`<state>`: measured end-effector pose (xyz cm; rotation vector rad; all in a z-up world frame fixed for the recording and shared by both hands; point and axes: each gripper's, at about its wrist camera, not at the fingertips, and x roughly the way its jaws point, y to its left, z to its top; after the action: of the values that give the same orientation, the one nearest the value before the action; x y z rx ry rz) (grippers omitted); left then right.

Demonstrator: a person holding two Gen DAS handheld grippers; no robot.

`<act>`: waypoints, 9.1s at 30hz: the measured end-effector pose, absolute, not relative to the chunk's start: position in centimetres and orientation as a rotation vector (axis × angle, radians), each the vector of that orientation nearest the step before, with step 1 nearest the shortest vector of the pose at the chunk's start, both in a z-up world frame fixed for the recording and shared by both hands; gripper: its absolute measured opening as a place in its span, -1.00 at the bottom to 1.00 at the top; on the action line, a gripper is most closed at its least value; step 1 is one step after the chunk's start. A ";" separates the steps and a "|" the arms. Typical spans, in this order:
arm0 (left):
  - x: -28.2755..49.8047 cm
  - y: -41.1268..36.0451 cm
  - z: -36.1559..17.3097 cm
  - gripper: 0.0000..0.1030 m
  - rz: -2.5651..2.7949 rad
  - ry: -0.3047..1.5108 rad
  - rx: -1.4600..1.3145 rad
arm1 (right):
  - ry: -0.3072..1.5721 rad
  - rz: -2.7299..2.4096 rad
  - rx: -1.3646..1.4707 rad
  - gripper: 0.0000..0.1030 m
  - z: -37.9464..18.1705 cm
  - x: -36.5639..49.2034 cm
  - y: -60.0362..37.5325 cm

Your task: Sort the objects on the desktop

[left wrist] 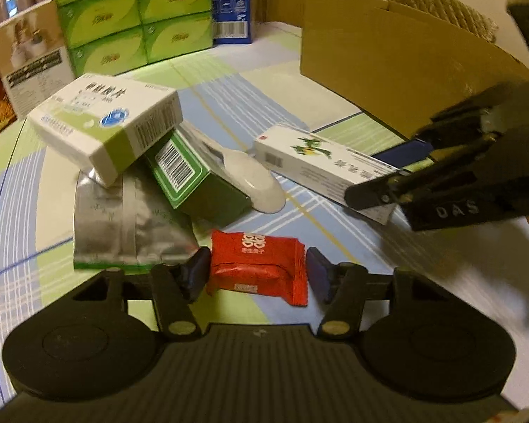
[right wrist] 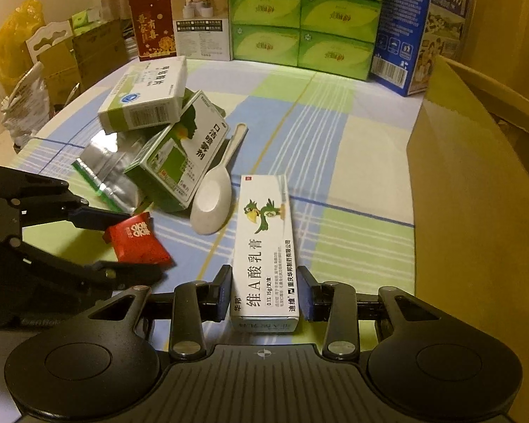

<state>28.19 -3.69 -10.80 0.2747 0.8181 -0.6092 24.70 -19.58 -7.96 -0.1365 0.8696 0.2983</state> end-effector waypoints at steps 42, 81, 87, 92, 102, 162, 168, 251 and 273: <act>19.1 -1.2 -10.0 -0.03 -0.306 0.833 0.125 | 0.855 0.322 -0.110 -0.24 -9.5 17.7 -18.6; 18.9 -1.7 -9.4 -0.29 -0.295 0.835 0.097 | 0.811 0.321 -0.081 -0.31 -8.2 17.0 -18.3; 18.8 -2.1 -9.2 -0.29 -0.302 0.834 0.092 | 0.805 0.317 -0.083 -0.31 -8.0 16.7 -18.5; 18.6 -2.0 -8.6 -0.29 -0.303 0.820 0.088 | 0.794 0.311 -0.082 -0.31 -7.4 16.2 -19.0; 17.0 -2.9 -6.9 -0.29 -0.312 0.792 0.078 | 0.762 0.272 -0.041 -0.31 -5.1 13.8 -20.7; 18.8 -26.2 2.0 -0.28 -0.611 0.651 0.137 | 0.590 -0.033 0.096 -0.31 4.4 14.6 -42.8; 20.3 -26.8 0.3 -0.13 -0.619 0.669 0.158 | 0.605 -0.033 0.095 -0.31 3.7 15.3 -43.1; 17.8 5.4 0.4 0.79 -0.131 0.643 0.037 | 0.615 0.409 -0.012 0.61 2.3 16.3 -19.0; 29.5 8.9 -4.1 0.80 -0.125 0.694 0.042 | 0.619 0.490 -0.084 0.61 -5.3 29.1 -10.8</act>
<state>29.54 8.86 -4.11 0.0421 0.6939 -0.1253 29.08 -10.79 -5.32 -0.0842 0.6189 0.4895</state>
